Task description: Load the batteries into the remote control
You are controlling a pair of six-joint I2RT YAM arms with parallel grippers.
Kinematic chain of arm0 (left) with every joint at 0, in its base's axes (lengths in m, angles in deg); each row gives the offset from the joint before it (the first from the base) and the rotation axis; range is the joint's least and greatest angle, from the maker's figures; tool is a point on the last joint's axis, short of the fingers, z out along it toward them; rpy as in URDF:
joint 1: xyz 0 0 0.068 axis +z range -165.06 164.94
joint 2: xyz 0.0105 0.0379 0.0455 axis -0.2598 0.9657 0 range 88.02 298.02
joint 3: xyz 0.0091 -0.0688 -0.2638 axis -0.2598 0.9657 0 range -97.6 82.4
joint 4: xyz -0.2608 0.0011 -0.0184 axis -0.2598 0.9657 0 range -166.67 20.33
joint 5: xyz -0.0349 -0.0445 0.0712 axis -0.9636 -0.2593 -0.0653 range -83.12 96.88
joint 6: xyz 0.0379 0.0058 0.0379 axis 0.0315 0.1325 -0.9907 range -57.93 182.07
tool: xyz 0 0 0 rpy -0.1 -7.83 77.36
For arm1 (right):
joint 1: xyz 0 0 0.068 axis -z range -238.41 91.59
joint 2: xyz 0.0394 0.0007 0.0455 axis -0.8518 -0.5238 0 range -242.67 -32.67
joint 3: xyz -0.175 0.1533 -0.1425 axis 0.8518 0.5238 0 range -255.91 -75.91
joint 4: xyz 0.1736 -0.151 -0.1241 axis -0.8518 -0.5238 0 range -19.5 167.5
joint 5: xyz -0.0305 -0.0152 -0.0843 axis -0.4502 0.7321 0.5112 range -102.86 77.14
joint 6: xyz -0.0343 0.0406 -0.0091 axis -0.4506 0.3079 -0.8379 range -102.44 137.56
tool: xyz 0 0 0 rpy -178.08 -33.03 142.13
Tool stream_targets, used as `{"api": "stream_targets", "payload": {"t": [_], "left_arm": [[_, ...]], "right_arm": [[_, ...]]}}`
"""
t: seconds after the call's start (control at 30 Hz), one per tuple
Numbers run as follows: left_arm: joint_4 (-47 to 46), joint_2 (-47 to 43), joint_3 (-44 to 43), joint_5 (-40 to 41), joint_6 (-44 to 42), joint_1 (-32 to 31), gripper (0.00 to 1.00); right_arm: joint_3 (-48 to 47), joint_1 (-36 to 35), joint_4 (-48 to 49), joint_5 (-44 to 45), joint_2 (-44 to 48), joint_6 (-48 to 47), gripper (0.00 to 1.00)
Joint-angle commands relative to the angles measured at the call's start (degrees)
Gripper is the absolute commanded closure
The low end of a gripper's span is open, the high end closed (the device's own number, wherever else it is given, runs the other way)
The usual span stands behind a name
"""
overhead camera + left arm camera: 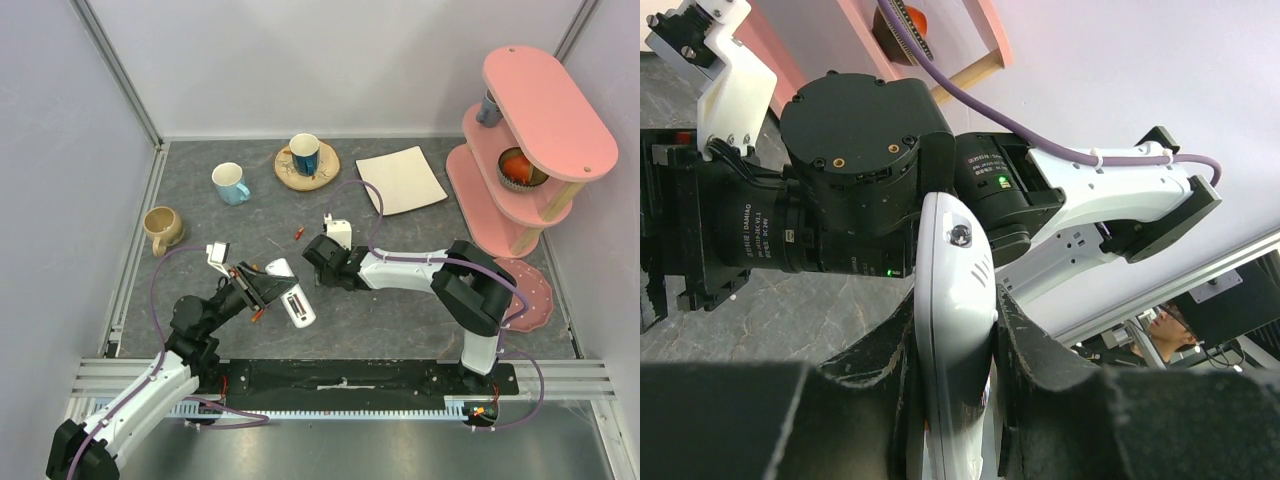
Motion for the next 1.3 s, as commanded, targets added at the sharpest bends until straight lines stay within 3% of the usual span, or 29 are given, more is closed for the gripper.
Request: {"api": "stream_targets", "payload": {"t": [0.0,0.5,0.63,0.9,1.27], "left_arm": [[-0.8,-0.2,5.5,-0.7,0.5,0.3,0.98],[-1.6,1.5,4.6,-1.6,-0.1,0.2,0.98],[-2.3,1.5,4.4,-2.2,-0.4,0.3,0.98],[-14.3,6.3,6.3,-3.3,0.7,0.3,0.98],[-10.3,5.5,4.9,-3.3,-0.2,0.3,0.98]], "right_arm": [[-0.3,-0.5,-2.6,0.7,-1.8,2.7,0.38],[2.1,-1.0,-3.6,1.0,1.0,3.1,0.63],[3.8,-1.0,-4.8,2.8,7.2,2.5,0.65],[10.5,3.2,-2.3,0.1,14.5,8.6,0.65],[13.2,7.0,1.5,0.4,13.1,18.1,0.65]]}}
